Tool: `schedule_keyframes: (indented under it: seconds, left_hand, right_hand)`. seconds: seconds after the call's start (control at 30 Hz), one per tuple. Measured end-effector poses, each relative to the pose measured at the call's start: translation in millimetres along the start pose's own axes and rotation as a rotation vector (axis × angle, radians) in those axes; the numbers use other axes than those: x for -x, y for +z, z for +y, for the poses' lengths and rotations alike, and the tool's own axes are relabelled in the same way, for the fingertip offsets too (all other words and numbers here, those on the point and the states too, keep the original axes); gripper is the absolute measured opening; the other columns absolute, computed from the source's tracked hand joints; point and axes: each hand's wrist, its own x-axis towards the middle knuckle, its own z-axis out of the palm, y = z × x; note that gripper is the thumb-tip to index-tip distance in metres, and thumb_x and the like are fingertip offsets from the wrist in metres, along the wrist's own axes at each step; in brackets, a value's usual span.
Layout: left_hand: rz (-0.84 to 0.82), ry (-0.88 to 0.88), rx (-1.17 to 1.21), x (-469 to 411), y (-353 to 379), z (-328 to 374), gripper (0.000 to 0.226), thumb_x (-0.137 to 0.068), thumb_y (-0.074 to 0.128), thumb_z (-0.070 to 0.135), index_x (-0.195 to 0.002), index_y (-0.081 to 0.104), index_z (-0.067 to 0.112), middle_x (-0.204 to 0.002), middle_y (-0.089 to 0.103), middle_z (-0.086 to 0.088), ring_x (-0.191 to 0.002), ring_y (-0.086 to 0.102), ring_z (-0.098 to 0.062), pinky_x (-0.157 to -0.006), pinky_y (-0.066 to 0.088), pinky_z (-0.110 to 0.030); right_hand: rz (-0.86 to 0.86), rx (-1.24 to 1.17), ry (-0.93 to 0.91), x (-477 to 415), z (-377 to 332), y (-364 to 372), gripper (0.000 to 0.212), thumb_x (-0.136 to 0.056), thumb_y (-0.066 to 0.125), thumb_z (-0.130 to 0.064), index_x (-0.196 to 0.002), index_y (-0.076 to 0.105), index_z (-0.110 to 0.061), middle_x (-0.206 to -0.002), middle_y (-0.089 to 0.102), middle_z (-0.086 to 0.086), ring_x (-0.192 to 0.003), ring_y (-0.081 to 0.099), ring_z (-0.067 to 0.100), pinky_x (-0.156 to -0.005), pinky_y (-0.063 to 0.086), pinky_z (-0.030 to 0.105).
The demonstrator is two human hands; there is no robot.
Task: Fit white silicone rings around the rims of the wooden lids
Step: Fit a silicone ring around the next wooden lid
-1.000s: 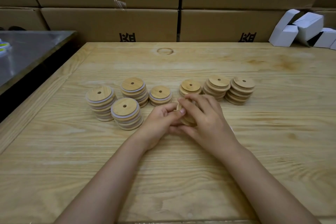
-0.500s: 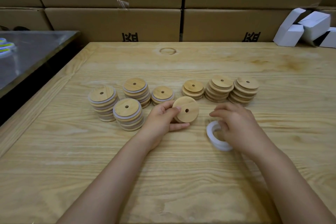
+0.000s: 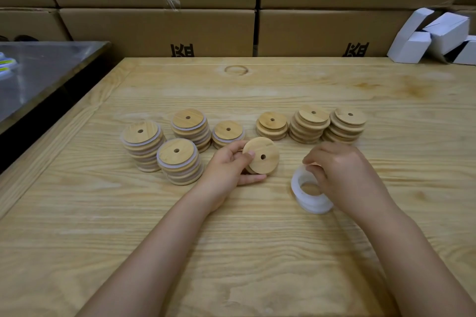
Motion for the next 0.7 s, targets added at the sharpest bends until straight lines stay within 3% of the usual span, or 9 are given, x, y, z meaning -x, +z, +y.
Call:
schedule_keyframes:
  seconds: [0.17,0.27,0.37,0.53,0.63,0.7]
  left_hand:
    - [-0.033,0.052,-0.039,1,-1,-1,0.028,-0.095,0.047,0.003,-0.117,0.056,0.018,-0.094,0.062,-0.014,-0.089,0.065,-0.018,-0.070,0.060,-0.035]
    - [-0.081,0.108,-0.103,4,-2,0,0.028,-0.095,0.048,0.003,-0.114,0.056,0.021,-0.087,0.062,-0.015,-0.086,0.065,-0.019,-0.071,0.059,-0.037]
    - [-0.111,0.149,-0.176,7,0,-1,0.022,-0.095,0.048,0.001,-0.108,0.056,0.016,-0.075,0.064,-0.006,-0.080,0.065,-0.020,-0.072,0.059,-0.040]
    - [-0.114,0.214,-0.227,10,3,1,0.015,-0.093,0.048,-0.001,-0.097,0.052,0.013,-0.086,0.051,-0.022,-0.083,0.052,-0.033,-0.069,0.058,-0.041]
    - [-0.110,0.257,-0.223,13,3,1,0.008,-0.094,0.049,0.004,-0.093,0.051,0.012,-0.082,0.056,-0.018,-0.082,0.059,-0.031,-0.067,0.058,-0.043]
    - [-0.127,0.288,-0.240,14,2,0,0.006,-0.091,0.057,0.015,-0.092,0.052,0.013,-0.079,0.060,-0.008,-0.080,0.062,-0.025,-0.067,0.058,-0.044]
  right_hand:
    - [0.073,-0.153,0.011,0,-3,1,0.007,-0.076,0.074,-0.007,-0.076,0.068,-0.009,-0.080,0.066,0.002,-0.080,0.062,0.027,-0.076,0.047,0.043]
    - [0.065,-0.406,0.098,-1,-9,2,0.008,-0.077,0.075,-0.018,-0.076,0.067,-0.017,-0.093,0.062,-0.010,-0.097,0.056,0.012,-0.091,0.038,0.026]
    - [0.044,-0.585,0.196,-2,-15,5,0.008,-0.076,0.075,-0.023,-0.075,0.067,-0.023,-0.102,0.060,-0.018,-0.101,0.052,-0.002,-0.086,0.035,0.014]
    - [0.086,-0.805,0.297,-3,-20,13,0.008,-0.077,0.073,-0.021,-0.073,0.069,-0.025,-0.104,0.062,-0.019,-0.099,0.053,-0.012,-0.079,0.036,0.001]
    - [0.144,-0.952,0.335,-6,-26,17,0.009,-0.075,0.075,-0.016,-0.072,0.071,-0.024,-0.103,0.065,-0.008,-0.098,0.057,-0.004,-0.081,0.040,0.007]
    - [0.204,-1.043,0.355,-6,-30,19,0.013,-0.073,0.076,-0.013,-0.071,0.071,-0.025,-0.099,0.066,-0.003,-0.098,0.060,0.003,-0.084,0.044,0.018]
